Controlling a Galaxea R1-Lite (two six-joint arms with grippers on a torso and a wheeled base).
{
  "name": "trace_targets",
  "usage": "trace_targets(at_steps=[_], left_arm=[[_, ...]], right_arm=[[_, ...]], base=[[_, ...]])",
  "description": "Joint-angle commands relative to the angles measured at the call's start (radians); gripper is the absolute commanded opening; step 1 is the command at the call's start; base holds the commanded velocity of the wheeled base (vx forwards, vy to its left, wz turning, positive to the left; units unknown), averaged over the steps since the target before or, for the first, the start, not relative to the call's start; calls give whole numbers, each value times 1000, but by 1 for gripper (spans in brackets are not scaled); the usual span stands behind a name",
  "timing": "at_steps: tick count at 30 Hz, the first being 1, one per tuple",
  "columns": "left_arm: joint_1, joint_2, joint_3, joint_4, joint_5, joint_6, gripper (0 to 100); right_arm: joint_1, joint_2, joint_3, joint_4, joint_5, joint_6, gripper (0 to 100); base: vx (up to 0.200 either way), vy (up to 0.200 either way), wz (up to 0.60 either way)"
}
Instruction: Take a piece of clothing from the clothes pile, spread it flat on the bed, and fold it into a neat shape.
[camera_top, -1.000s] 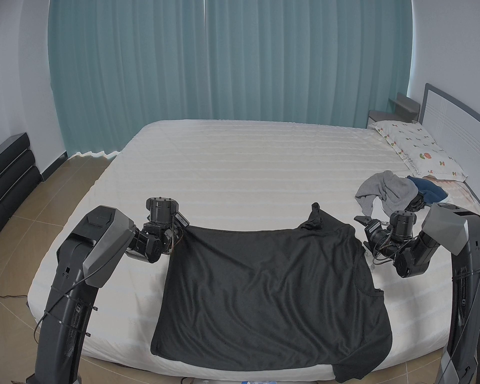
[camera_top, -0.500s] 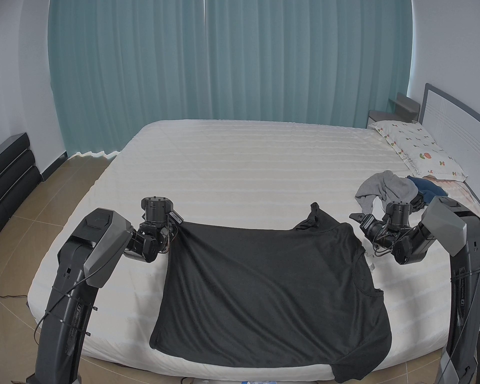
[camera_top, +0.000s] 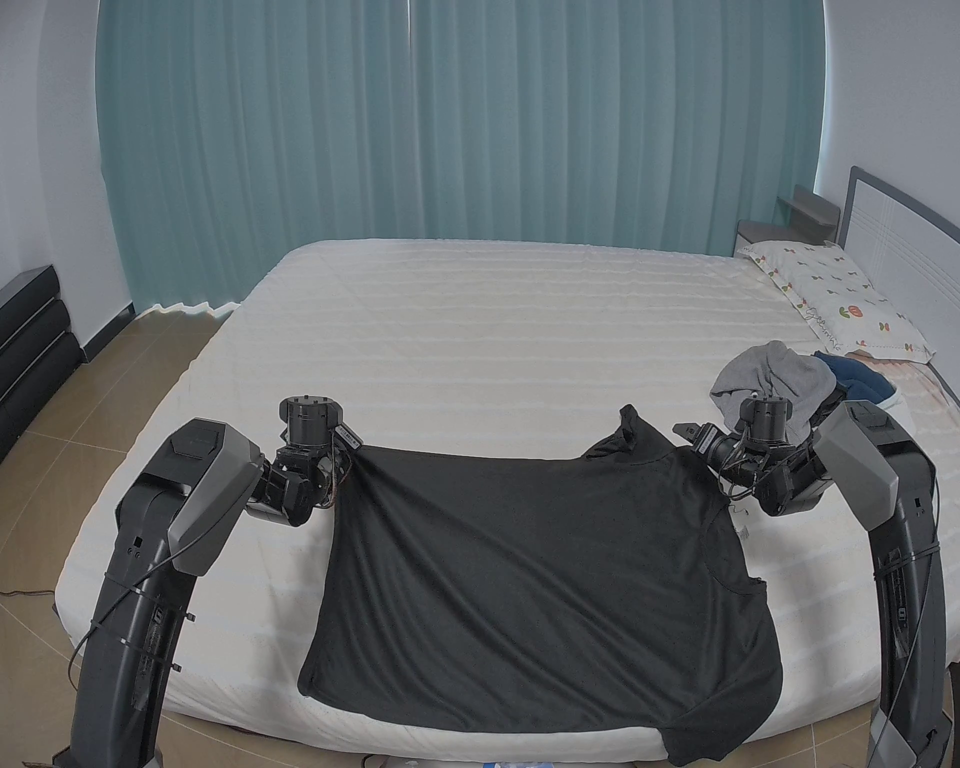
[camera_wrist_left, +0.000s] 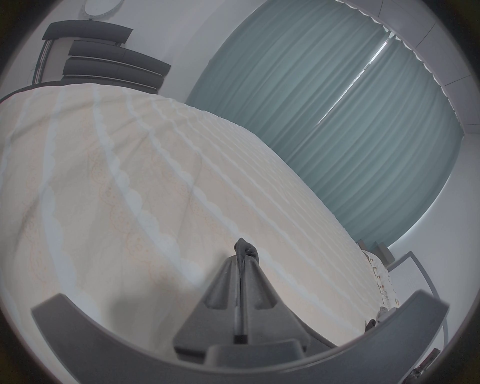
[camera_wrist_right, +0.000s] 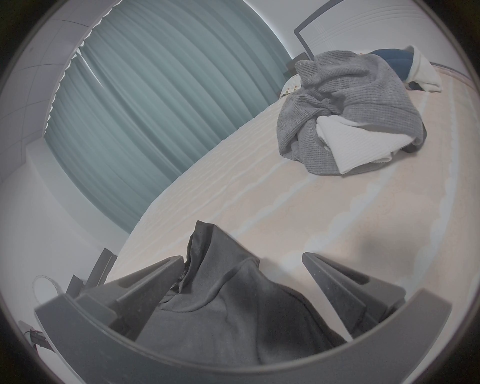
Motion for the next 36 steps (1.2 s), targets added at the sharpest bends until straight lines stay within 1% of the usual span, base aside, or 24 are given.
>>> trace_targets(at_steps=[1, 4, 5, 15, 21, 22, 27, 32, 36], left_arm=[[3, -1, -1, 0, 8, -2, 0], [7, -1, -1, 3, 19, -2, 0], [13, 1, -4, 2, 48, 0, 0], [10, 15, -14, 0, 56, 2, 0], [7, 18, -14, -1, 56, 3, 0], [7, 18, -14, -1, 56, 3, 0], [7, 18, -16, -1, 56, 3, 0], [7, 27, -42, -1, 56, 3, 0], [9, 45, -77, 2, 56, 3, 0]], right_arm=[[3, 40, -39, 13, -2, -1, 100], [3, 50, -62, 25, -2, -1, 100], [3, 55, -71, 25, -2, -3, 100], [13, 49, -72, 28, 8, -3, 100], [26, 36, -80, 51, 36, -10, 100], [29, 36, -86, 71, 37, -10, 0], [34, 47, -112, 96, 27, -29, 0], [20, 49, -151, 122, 24, -22, 0], [11, 52, -209, 114, -9, -18, 0]], base=[[0, 0, 0], [0, 0, 0], [0, 0, 0], [0, 0, 0], [0, 0, 0], [0, 0, 0], [0, 0, 0], [0, 0, 0], [0, 0, 0]])
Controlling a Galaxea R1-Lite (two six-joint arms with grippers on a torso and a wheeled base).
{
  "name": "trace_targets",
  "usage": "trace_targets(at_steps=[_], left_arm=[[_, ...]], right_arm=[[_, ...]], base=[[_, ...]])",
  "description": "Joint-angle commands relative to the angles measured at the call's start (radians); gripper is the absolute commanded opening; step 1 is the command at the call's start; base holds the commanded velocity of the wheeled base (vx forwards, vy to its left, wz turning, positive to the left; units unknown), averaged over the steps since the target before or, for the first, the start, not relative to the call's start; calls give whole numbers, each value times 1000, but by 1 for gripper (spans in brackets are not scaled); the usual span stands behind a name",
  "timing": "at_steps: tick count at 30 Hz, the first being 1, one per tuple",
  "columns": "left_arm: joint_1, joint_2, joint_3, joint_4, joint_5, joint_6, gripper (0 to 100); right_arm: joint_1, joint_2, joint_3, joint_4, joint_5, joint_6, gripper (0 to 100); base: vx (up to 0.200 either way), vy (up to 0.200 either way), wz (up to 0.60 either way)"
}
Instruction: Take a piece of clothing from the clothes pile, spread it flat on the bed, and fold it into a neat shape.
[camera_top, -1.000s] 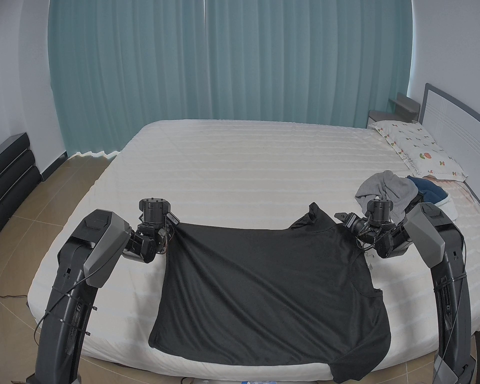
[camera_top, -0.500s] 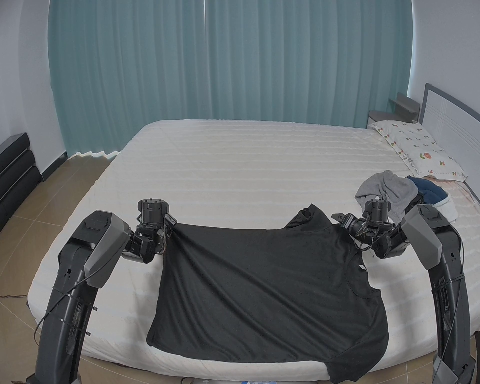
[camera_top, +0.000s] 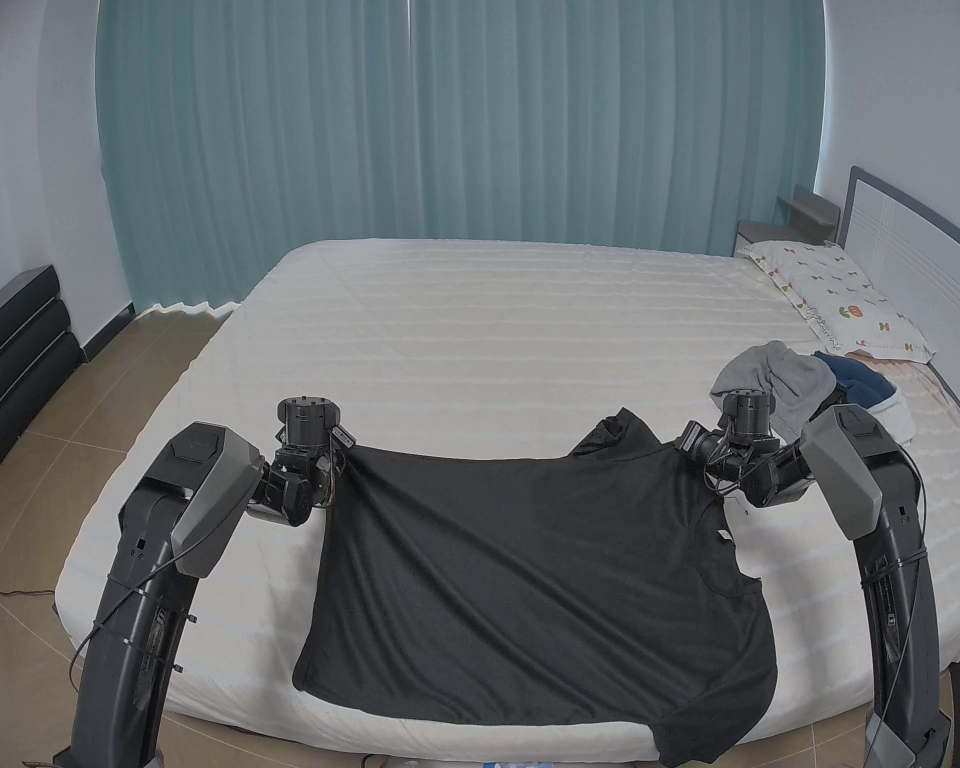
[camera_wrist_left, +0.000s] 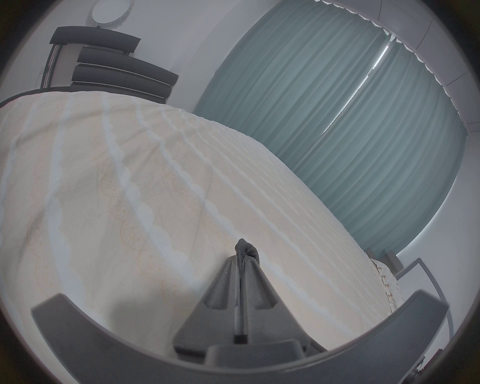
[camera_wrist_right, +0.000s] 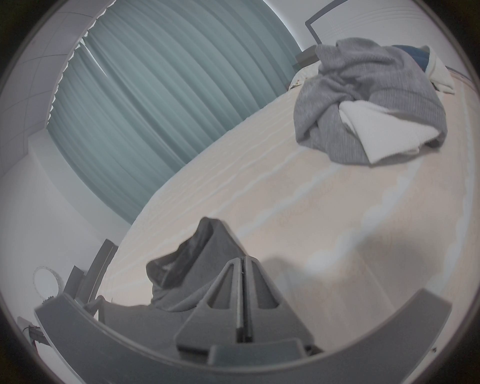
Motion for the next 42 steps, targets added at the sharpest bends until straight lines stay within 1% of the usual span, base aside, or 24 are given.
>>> trace_targets(at_steps=[1, 7, 13, 17, 27, 28, 35, 39, 42], left_arm=[[2, 21, -36, 1, 1, 0, 0], [3, 42, -65, 3, 2, 0, 0], [0, 56, -74, 1, 1, 20, 0], [-3, 73, -105, 1, 1, 26, 0], [-6, 85, -122, 10, 1, 35, 0], [-8, 85, -122, 10, 1, 36, 100], [-15, 85, -114, 9, 1, 40, 100], [-15, 84, -112, 3, 2, 40, 100], [-15, 75, -99, 1, 5, 35, 100]], right_arm=[[-10, 6, -62, -6, -25, 4, 0], [-16, 33, -176, -1, -70, 7, 0], [-15, 67, -222, -9, -88, 9, 0], [-15, 107, -241, -10, -130, 6, 0], [-15, 127, -241, -14, -136, 7, 0], [-15, 128, -241, -14, -136, 7, 100], [-4, 131, -241, -18, -136, 7, 100], [-13, 107, -240, -20, -139, 9, 100], [-24, 46, -169, -21, -145, 33, 100]], base=[[0, 0, 0], [0, 0, 0], [0, 0, 0], [0, 0, 0], [0, 0, 0], [0, 0, 0], [0, 0, 0], [0, 0, 0], [0, 0, 0]])
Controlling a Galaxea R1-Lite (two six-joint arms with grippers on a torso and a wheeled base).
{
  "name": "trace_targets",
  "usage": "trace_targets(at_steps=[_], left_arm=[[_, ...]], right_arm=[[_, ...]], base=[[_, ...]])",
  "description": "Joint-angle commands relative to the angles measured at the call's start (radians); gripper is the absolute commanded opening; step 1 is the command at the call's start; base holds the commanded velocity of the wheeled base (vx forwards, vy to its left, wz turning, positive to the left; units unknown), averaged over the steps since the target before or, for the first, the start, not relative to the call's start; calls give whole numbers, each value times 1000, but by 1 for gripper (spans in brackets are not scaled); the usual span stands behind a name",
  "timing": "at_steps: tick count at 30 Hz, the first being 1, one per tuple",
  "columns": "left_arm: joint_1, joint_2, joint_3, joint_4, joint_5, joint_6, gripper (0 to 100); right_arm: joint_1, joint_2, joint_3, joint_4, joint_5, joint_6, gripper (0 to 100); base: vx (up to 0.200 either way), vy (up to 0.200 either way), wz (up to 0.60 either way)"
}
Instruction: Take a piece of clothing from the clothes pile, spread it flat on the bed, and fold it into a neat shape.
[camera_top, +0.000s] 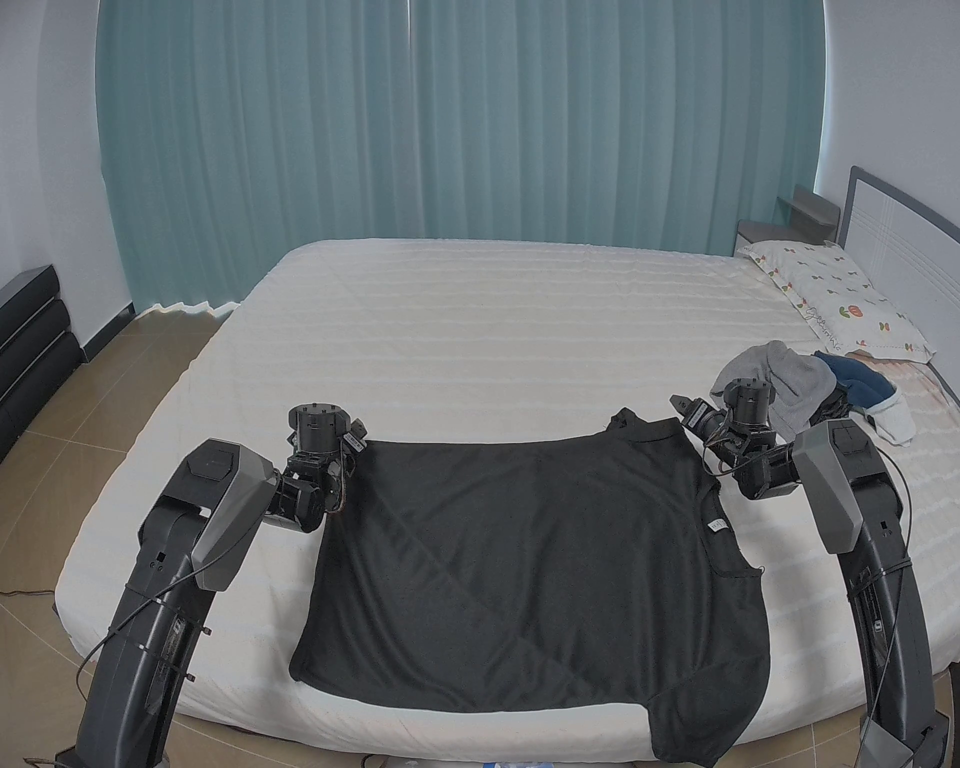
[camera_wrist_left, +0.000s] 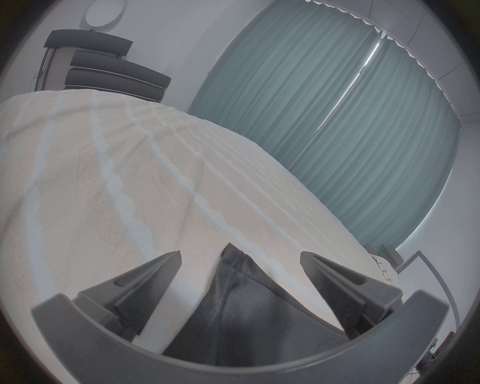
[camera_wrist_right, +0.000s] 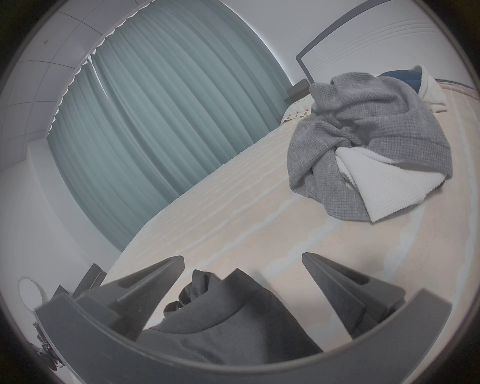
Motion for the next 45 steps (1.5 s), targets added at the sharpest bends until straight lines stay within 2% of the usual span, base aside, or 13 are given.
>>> trace_targets(at_steps=[1, 5, 10, 12, 14, 17, 23, 24, 25, 33, 38, 42, 45], left_arm=[[1, -13, 22, -2, 8, -6, 100], [1, -82, 137, -22, 42, -15, 100], [10, -229, 356, -171, 33, -25, 100], [13, -349, 536, -275, -18, -9, 100], [10, -421, 606, -282, -67, -9, 100], [3, -493, 709, -283, -102, -9, 100], [6, -565, 949, -320, -133, -17, 100], [6, -596, 1077, -360, -156, -17, 100], [6, -601, 1097, -367, -160, -17, 100], [-57, -644, 1541, -691, -191, -69, 100], [-66, -633, 1628, -766, -196, -112, 100], [-65, -631, 1670, -777, -202, -115, 100], [-68, -625, 1673, -777, -220, -118, 100]], right_arm=[[-15, -91, 98, -4, -4, 34, 100], [-18, -233, 336, -53, 16, 86, 100], [-17, -391, 612, -137, 73, 95, 100], [-18, -523, 836, -240, 153, 95, 100], [-18, -557, 892, -269, 173, 98, 100], [-9, -683, 1146, -346, 256, 101, 100], [-1, -740, 1362, -421, 266, 101, 100], [-4, -752, 1445, -464, 268, 103, 100], [-4, -753, 1455, -468, 268, 103, 100], [13, -743, 1736, -708, 269, 103, 100], [16, -710, 1848, -821, 297, 114, 100], [8, -658, 1922, -944, 371, 184, 100], [5, -622, 1937, -946, 400, 200, 100]], base=[[0, 0, 0], [0, 0, 0], [0, 0, 0], [0, 0, 0], [0, 0, 0], [0, 0, 0], [0, 0, 0], [0, 0, 0], [0, 0, 0], [0, 0, 0], [0, 0, 0], [0, 0, 0], [-133, 0, 0]])
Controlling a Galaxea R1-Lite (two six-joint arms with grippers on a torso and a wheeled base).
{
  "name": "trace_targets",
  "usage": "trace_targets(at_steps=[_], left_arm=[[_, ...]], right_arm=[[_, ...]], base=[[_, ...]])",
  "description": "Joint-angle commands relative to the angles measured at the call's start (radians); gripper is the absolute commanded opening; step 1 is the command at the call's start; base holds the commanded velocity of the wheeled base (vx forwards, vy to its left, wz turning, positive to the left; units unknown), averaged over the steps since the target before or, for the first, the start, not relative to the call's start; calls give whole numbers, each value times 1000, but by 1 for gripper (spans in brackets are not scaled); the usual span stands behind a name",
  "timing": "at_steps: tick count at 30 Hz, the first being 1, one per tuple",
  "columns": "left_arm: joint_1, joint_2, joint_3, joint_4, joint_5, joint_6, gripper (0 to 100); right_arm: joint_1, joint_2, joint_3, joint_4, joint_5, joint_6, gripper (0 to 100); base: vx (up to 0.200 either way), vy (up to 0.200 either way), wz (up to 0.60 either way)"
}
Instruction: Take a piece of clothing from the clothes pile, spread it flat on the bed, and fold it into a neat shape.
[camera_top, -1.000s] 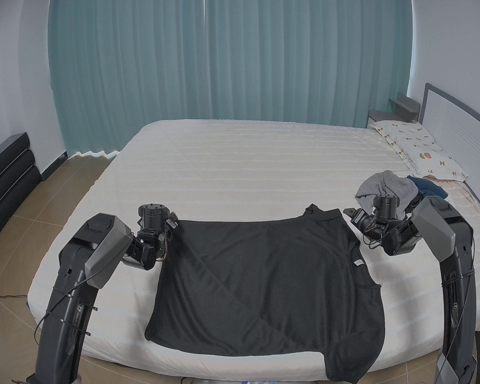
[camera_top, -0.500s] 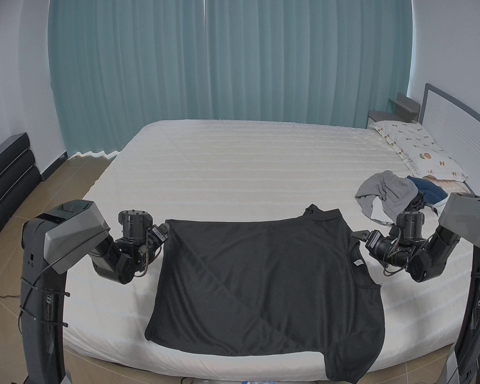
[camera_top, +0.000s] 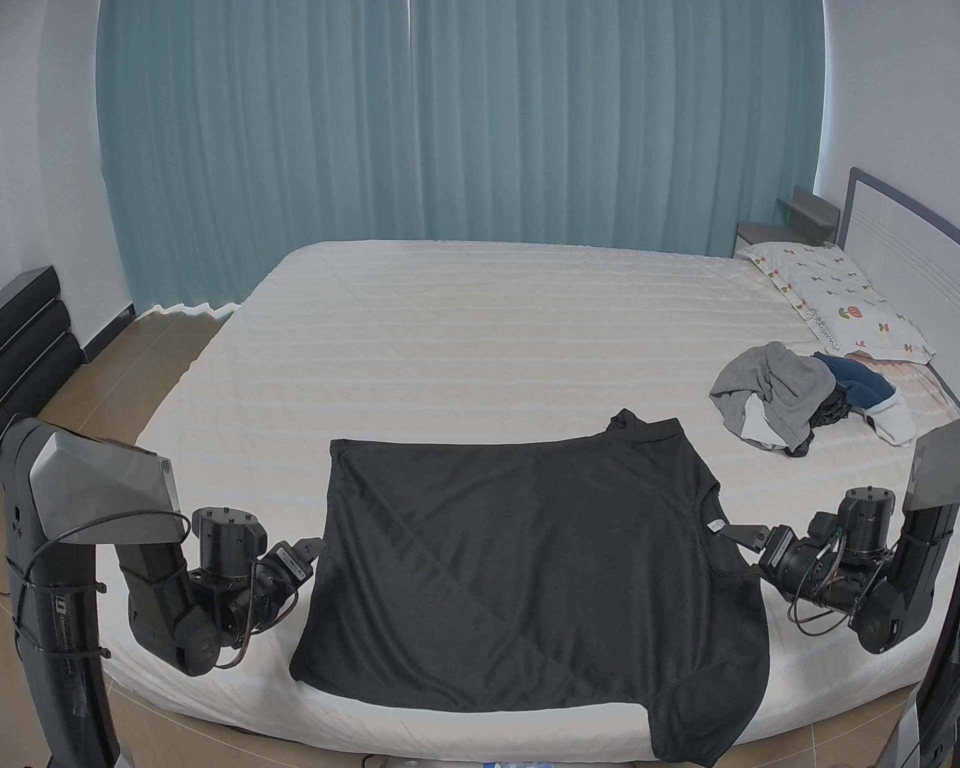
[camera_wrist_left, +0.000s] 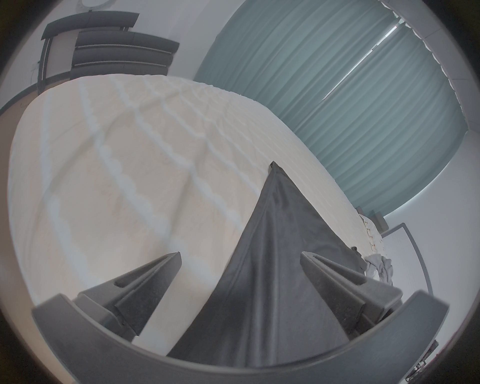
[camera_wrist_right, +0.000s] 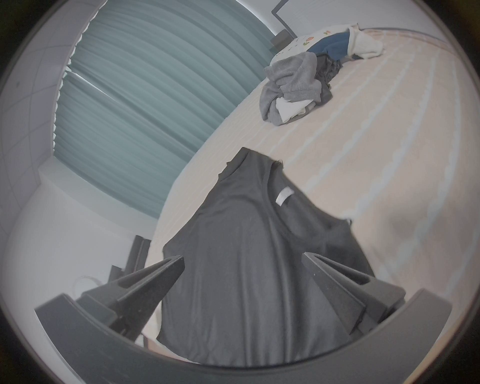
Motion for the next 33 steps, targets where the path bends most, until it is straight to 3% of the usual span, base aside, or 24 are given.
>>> trace_targets(at_steps=[1, 9, 22, 33], left_arm=[[-22, -19, 98, -50, -28, -24, 100], [-33, 2, 102, -50, -28, -36, 100], [-33, -7, 93, -51, -28, -64, 100], [-76, -10, 121, -51, -17, -74, 100]], right_arm=[[-2, 64, 110, -47, 59, 41, 100], [-3, 72, 136, -47, 72, 41, 100], [0, 70, 142, -48, 72, 43, 100], [3, 62, 146, -48, 69, 41, 100]], base=[[-200, 0, 0], [-200, 0, 0], [0, 0, 0], [0, -200, 0]])
